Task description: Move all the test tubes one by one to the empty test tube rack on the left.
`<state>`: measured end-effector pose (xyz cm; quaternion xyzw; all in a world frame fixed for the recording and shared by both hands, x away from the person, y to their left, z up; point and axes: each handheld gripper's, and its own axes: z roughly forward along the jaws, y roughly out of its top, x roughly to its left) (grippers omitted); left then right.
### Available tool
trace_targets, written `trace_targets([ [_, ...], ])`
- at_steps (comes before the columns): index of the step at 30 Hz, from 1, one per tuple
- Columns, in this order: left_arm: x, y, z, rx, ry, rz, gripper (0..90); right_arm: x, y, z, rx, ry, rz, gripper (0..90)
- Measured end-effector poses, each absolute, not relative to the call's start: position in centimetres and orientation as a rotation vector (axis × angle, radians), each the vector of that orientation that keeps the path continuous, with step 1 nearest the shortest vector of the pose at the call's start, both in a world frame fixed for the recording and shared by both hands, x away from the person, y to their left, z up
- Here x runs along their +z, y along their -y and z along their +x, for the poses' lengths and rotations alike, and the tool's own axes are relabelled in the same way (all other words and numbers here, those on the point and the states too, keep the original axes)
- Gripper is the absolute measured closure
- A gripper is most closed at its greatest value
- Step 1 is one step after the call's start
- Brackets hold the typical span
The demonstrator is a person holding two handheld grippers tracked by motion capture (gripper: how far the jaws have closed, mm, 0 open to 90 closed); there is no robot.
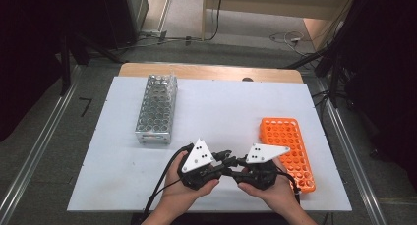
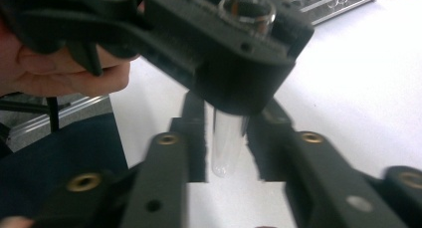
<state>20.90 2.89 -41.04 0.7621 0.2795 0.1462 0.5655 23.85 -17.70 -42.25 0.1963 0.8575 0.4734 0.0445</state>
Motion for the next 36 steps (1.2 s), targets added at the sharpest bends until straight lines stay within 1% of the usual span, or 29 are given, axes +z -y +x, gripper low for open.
trace_targets([
  [2,-41.0,-3.0,20.9,0.346,-0.662,1.789,76.3,-42.2,17.8,23.8,1.451,-2.615,0.588,53.7],
  [7,-40.7,-3.4,21.1,0.354,-0.667,1.78,76.3,-42.1,18.2,23.9,1.453,-2.611,0.59,30.3],
  [10,-40.5,-3.8,21.3,0.363,-0.674,1.776,76.3,-42.1,18.6,24.0,1.456,-2.598,0.609,19.0],
  [12,-40.5,-4.1,21.4,0.368,-0.681,1.769,76.3,-42.0,19.0,24.1,1.458,-2.595,0.614,9.6],
  [14,-40.4,-4.6,21.5,0.379,-0.691,1.767,76.3,-42.0,19.5,24.2,1.473,-2.585,0.622,1.9],
  [15,-40.3,-4.8,21.6,0.383,-0.697,1.765,76.3,-42.0,19.8,24.3,1.483,-2.589,0.627,0.0],
  [25,-39.3,-8.1,23.4,0.471,-0.765,1.726,76.3,-41.8,23.5,25.2,1.505,-2.516,0.686,0.0],
  [36,-37.8,-11.9,27.2,0.564,-0.86,1.664,76.3,-41.7,27.5,26.5,1.498,-2.428,0.789,0.0],
])
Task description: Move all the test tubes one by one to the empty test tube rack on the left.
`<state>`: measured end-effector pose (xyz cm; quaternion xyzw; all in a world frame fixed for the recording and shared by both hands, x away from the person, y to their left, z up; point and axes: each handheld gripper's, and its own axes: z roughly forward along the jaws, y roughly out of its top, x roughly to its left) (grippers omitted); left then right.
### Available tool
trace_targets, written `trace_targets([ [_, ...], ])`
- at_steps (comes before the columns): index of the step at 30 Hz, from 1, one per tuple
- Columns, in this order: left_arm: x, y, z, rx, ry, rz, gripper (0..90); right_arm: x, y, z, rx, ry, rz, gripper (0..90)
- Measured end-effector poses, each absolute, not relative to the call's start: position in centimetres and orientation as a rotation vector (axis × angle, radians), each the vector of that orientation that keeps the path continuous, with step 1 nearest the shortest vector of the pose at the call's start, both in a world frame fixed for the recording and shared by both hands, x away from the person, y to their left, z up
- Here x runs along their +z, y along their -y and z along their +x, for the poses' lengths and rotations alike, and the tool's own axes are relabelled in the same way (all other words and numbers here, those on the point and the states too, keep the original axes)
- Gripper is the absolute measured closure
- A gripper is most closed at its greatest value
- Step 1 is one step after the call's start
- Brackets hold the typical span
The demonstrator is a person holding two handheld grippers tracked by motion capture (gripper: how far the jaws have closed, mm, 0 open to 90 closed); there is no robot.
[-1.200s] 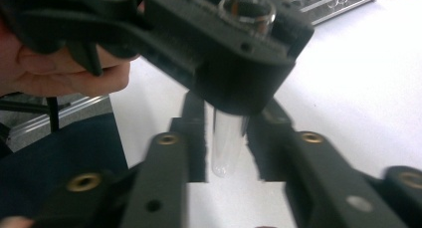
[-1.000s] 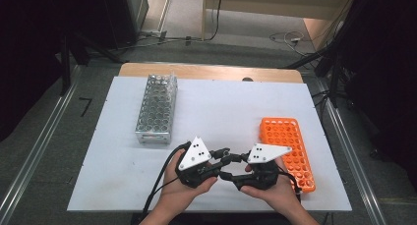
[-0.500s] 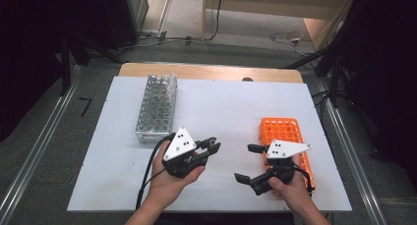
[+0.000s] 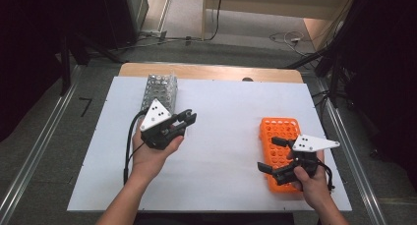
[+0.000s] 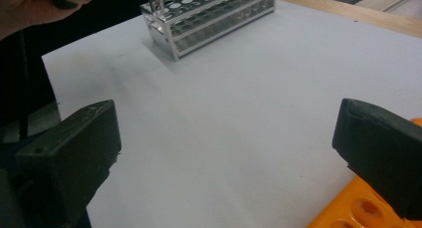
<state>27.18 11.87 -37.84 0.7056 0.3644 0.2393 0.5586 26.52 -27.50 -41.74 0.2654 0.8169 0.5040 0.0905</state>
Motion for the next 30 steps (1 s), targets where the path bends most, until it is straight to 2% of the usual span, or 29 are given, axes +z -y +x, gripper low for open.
trace_targets([
  [14,-37.6,-15.2,32.6,0.628,-0.984,1.586,76.3,-42.4,30.2,27.8,1.488,-2.37,0.881,0.0],
  [30,-39.3,-17.0,37.8,0.756,-1.079,1.539,76.3,-42.6,30.7,28.0,1.477,-2.355,0.904,0.0],
])
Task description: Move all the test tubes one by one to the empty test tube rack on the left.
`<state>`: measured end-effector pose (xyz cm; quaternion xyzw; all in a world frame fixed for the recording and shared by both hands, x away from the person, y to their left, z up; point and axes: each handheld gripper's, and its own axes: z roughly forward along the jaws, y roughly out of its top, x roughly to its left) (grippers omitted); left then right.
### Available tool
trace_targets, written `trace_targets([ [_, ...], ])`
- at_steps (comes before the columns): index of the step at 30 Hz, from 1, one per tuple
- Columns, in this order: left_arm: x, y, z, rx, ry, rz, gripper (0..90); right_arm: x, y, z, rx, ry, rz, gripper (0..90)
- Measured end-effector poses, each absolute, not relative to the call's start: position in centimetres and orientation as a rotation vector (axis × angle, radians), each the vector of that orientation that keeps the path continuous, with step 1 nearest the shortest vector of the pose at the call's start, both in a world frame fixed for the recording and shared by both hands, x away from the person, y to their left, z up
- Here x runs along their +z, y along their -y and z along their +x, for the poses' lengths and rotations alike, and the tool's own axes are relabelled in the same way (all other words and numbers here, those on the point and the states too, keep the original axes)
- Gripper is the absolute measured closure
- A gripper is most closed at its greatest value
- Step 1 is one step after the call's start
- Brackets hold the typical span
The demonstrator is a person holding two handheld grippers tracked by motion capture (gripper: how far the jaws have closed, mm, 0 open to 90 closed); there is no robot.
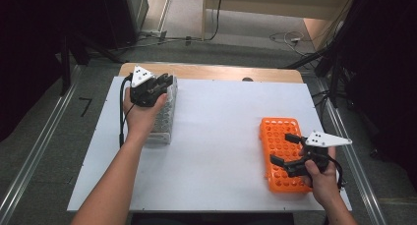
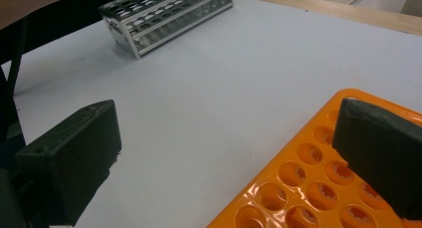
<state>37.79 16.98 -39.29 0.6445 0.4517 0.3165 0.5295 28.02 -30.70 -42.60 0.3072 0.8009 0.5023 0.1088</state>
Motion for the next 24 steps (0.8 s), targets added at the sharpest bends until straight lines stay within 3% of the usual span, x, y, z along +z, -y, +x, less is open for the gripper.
trace_targets([
  [13,-41.1,-16.8,39.3,0.81,-1.128,1.576,76.3,-42.6,30.9,28.0,1.481,-2.35,0.911,0.0],
  [24,-42.8,-16.9,39.5,0.761,-1.178,1.645,75.8,-42.6,30.9,28.0,1.48,-2.346,0.911,0.0],
])
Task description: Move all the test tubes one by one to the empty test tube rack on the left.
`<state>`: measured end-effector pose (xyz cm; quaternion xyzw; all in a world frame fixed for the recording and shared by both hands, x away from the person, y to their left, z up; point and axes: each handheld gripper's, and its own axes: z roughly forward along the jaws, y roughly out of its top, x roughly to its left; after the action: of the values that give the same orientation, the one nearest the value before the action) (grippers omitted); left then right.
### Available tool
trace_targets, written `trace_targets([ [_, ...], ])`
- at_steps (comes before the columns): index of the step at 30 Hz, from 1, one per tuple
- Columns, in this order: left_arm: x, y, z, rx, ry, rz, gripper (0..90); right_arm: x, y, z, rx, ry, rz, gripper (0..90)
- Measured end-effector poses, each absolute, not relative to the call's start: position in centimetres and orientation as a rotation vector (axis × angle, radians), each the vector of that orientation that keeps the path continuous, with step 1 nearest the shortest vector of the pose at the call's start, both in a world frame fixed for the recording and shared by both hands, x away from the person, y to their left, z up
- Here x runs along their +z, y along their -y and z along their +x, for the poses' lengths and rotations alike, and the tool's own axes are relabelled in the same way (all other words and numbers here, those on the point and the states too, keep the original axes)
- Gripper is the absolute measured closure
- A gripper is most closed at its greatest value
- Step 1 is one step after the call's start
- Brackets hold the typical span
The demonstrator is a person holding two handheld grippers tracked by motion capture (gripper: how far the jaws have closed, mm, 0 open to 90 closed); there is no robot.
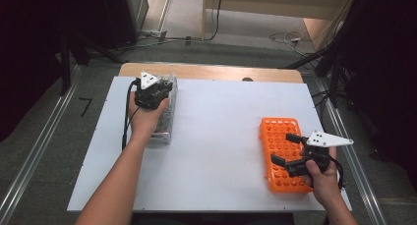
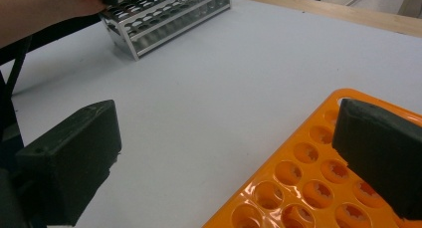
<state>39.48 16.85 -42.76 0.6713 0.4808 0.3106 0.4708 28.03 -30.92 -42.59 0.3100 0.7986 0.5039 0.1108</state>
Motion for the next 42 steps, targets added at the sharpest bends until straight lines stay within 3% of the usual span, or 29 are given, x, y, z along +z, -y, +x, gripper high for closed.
trace_targets([
  [4,-42.9,-17.0,39.5,0.724,-1.184,1.661,74.3,-42.6,30.9,28.1,1.477,-2.346,0.915,0.0],
  [11,-42.7,-17.4,39.3,0.66,-1.176,1.66,62.7,-42.7,31.0,28.1,1.475,-2.347,0.915,0.0],
  [15,-42.2,-17.7,38.6,0.613,-1.19,1.646,49.6,-42.7,31.2,28.2,1.477,-2.342,0.915,0.0],
  [21,-41.7,-17.7,36.7,0.553,-1.166,1.642,16.3,-42.7,31.5,28.3,1.48,-2.331,0.926,0.0],
  [26,-41.5,-17.6,34.3,0.54,-1.124,1.646,3.7,-42.8,31.7,28.4,1.481,-2.321,0.928,0.0],
  [42,-41.2,-17.7,27.8,0.532,-1.035,1.62,0.0,-43.6,32.9,29.0,1.461,-2.283,0.961,0.0],
])
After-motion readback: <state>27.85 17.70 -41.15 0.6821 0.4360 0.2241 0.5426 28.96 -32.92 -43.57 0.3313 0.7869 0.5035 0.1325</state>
